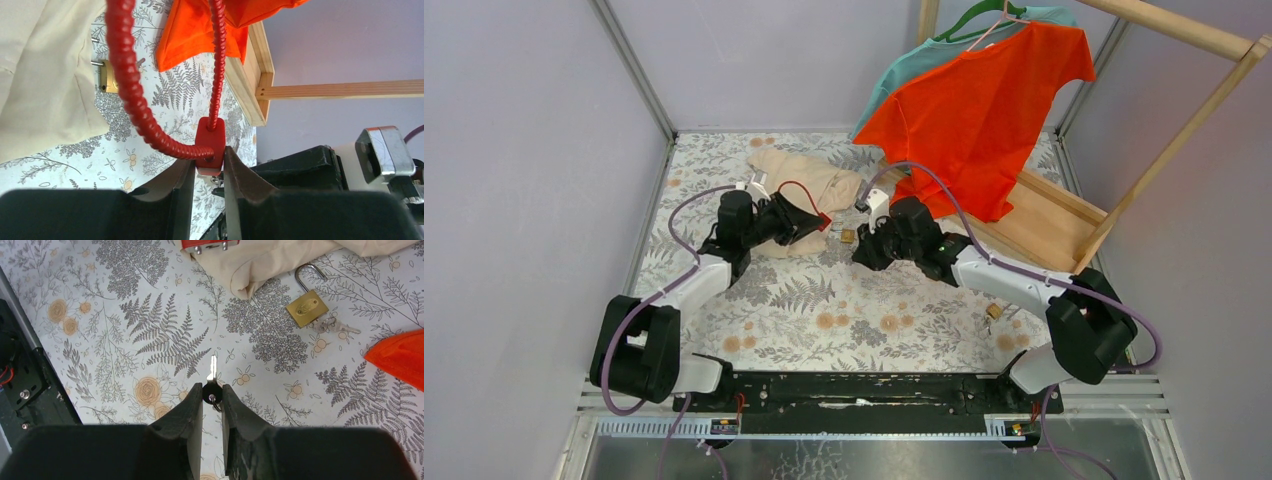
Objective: Lock with the key
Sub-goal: Place the key at the center of the board.
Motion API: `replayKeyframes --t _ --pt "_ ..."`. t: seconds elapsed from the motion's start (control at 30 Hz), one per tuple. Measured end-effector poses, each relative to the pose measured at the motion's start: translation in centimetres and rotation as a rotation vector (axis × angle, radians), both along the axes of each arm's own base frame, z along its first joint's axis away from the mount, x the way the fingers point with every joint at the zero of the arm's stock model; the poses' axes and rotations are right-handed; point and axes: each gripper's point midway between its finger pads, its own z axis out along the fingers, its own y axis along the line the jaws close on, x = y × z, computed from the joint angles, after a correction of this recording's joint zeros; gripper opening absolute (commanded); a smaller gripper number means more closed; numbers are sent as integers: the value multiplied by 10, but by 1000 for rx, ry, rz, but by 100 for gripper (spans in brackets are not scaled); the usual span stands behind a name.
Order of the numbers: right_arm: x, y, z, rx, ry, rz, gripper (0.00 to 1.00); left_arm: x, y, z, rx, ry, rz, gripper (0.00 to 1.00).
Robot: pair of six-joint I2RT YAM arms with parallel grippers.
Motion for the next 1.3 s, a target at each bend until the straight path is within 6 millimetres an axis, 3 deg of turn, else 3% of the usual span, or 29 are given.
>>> replayKeyframes --t 0.27,0.47,0.73,0.87,1.07,1.2,1.3 --pt "-25 -5 -1 -17 -44 160 9 3 1 16 144 -164 -116 0" --pt "-48 -3 -22 -20 33 237 11 -2 13 28 270 -287 -177 0" --pt "-85 28 -72 -80 182 307 20 -15 41 36 420 -369 -193 0" --pt "-87 50 -89 -87 234 313 31 -23 57 39 466 -396 -175 0" --pt "-84 58 -100 -91 278 286 69 -40 61 14 502 -386 -231 0" --pt "-77 50 -93 -122 222 271 77 -47 54 -12 479 -339 -331 0" --pt "-64 35 -66 -117 122 249 79 -53 48 -32 457 -309 -420 0"
